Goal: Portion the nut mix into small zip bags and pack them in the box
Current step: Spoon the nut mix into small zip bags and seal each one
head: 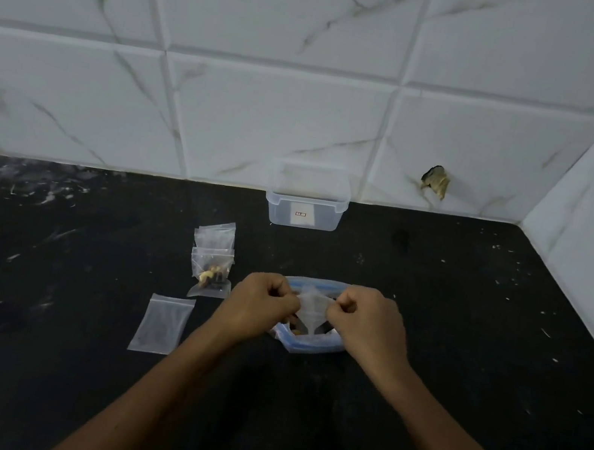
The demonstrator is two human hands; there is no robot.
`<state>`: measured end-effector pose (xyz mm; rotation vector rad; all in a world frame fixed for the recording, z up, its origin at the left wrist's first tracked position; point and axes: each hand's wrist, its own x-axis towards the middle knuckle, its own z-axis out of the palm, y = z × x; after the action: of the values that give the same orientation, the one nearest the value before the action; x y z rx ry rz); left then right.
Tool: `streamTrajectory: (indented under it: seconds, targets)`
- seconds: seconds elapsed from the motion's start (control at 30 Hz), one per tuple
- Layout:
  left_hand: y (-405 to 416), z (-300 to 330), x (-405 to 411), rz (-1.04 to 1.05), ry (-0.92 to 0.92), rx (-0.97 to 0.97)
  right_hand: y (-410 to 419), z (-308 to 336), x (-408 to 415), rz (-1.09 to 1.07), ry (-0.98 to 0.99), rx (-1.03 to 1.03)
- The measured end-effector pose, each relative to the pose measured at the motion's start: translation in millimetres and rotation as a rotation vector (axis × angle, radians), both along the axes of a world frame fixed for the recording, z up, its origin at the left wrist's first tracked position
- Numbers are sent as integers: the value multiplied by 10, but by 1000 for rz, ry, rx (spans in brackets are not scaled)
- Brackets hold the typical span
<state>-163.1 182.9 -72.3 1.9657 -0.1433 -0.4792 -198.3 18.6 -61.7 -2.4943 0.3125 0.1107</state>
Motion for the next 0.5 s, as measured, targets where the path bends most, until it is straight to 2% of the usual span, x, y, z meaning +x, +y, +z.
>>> streamTrajectory:
  seconds: [0.07, 0.13, 0.3, 0.5]
  targets:
    - [-9, 3, 7, -3, -67, 106, -1, 31, -17, 51, -44, -163]
    - [-33, 9, 9, 2, -106, 145, 8, 53, -8, 88, -22, -213]
    - [-117, 53, 20, -48, -38, 85, 23, 100, 74, 140, 18, -134]
    - [-104, 41, 28, -61, -12, 69, -33, 100, 126, 170, 80, -158]
